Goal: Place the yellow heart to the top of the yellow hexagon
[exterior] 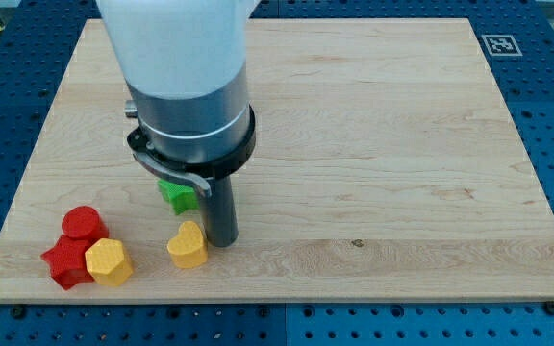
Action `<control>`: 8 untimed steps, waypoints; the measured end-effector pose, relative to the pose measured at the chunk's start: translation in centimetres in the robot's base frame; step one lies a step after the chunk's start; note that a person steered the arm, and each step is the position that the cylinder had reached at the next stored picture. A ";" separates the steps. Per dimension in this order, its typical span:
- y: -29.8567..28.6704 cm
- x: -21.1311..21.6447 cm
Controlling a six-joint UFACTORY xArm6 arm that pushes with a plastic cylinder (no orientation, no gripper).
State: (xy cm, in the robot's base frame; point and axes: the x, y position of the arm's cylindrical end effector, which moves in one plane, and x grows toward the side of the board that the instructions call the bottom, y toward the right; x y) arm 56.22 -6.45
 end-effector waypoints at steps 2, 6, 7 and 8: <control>0.1 2.7; -2.8 1.4; -3.1 1.3; -3.9 1.1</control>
State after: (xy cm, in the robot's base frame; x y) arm 57.33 -10.32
